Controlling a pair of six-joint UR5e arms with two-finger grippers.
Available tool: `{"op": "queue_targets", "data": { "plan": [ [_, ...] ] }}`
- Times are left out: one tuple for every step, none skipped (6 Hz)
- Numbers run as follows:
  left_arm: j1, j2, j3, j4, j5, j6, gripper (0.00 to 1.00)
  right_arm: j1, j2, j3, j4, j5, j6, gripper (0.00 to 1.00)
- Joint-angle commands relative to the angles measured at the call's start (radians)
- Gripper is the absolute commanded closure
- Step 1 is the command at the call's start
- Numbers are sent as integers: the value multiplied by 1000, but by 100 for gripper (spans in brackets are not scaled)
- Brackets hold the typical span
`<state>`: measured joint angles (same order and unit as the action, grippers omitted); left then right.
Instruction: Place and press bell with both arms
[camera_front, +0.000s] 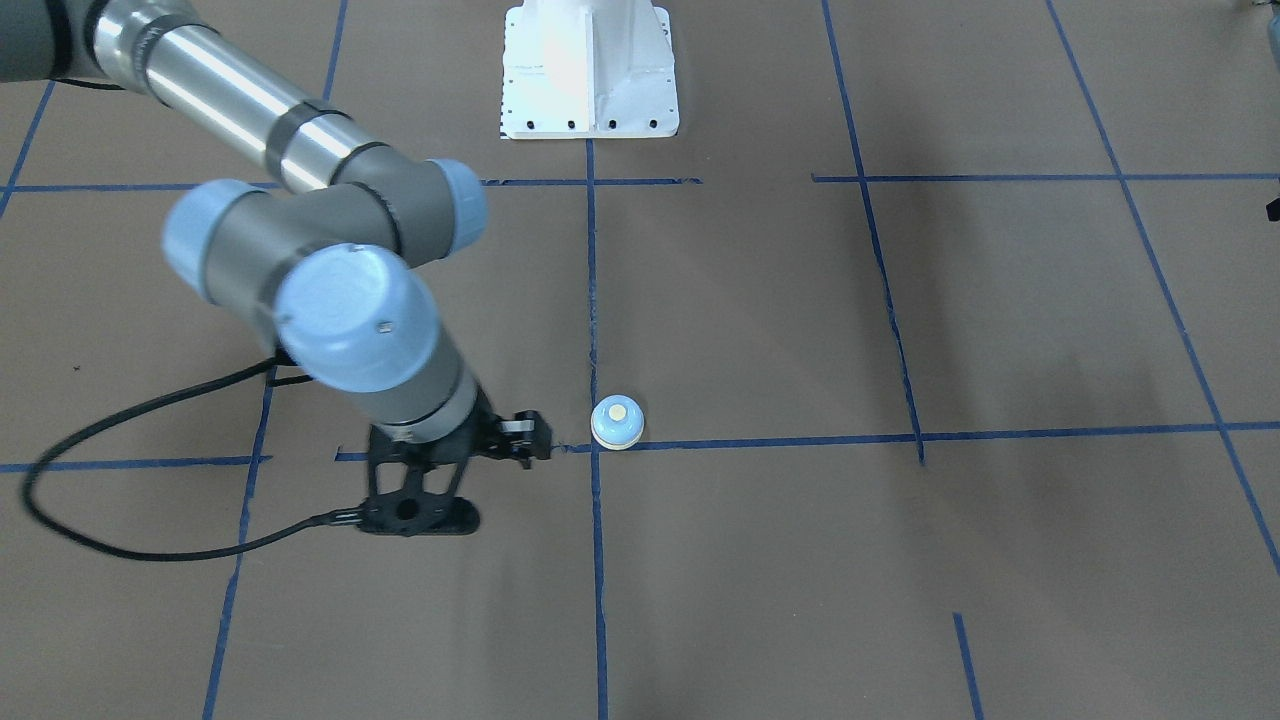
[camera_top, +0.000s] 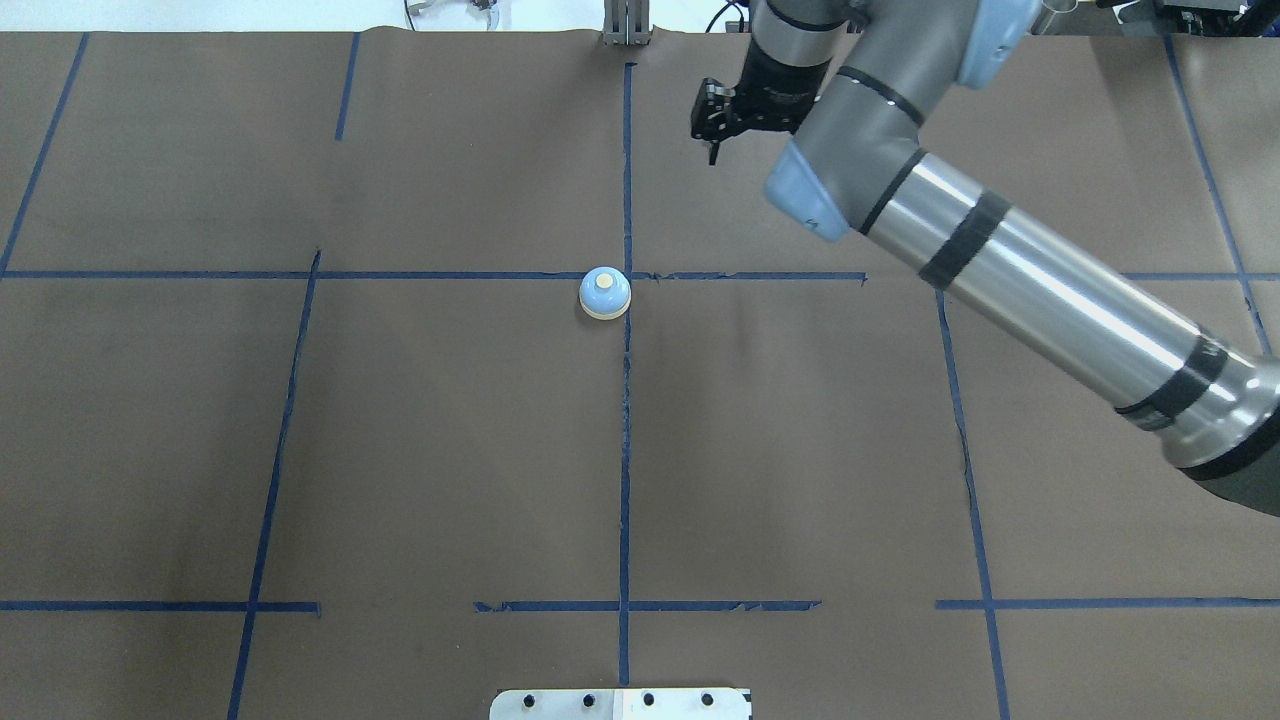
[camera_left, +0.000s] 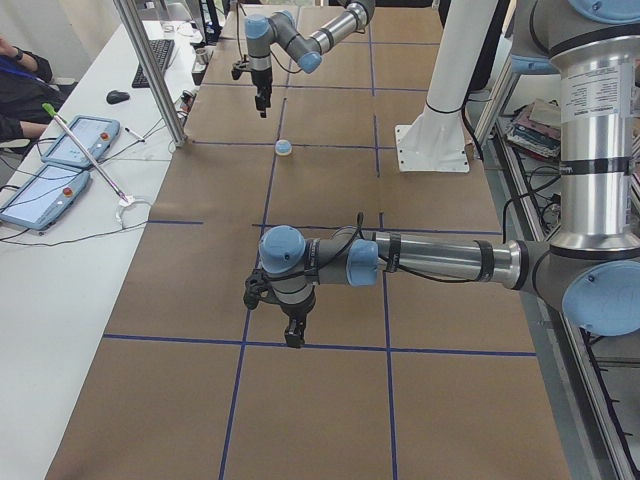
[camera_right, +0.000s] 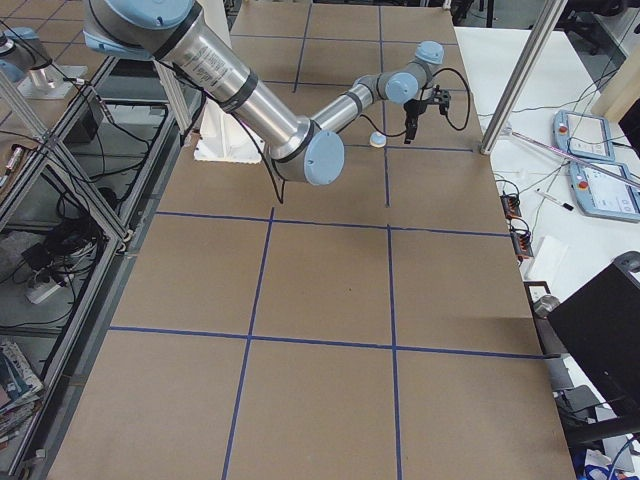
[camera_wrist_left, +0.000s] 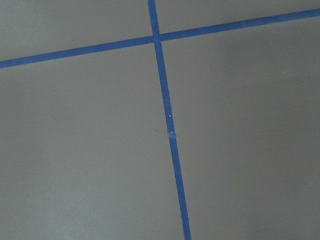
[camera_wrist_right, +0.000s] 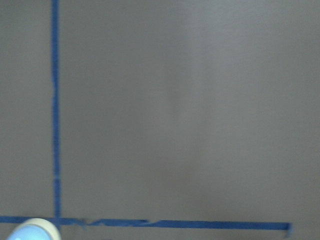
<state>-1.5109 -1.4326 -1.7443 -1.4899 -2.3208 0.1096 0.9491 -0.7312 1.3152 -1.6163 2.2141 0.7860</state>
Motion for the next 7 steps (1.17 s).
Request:
{"op": "queue_targets", "data": {
  "plan": [
    [-92, 55, -15, 2, 12, 1, 0, 161, -262, 232, -161, 9, -449, 0],
    [-95, 58, -17, -3, 12, -1, 0, 199, -430, 324, -153, 12, -617, 0],
    [-95, 61, -20, -3, 12, 1, 0, 247, -564, 422, -151, 21, -686, 0],
    [-95, 61, -26, -3, 14, 1, 0, 282, -690, 526, -151, 24, -695, 0],
    [-94, 60, -29, -4, 11, 1, 0, 324, -802, 600, -152, 26, -703, 0],
    [-94, 58, -32, -4, 11, 1, 0, 376, -898, 639, -151, 27, -703, 0],
    [-94, 58, -35, -6, 9, 1, 0, 434, -957, 636, -151, 65, -756, 0]
  ]
}}
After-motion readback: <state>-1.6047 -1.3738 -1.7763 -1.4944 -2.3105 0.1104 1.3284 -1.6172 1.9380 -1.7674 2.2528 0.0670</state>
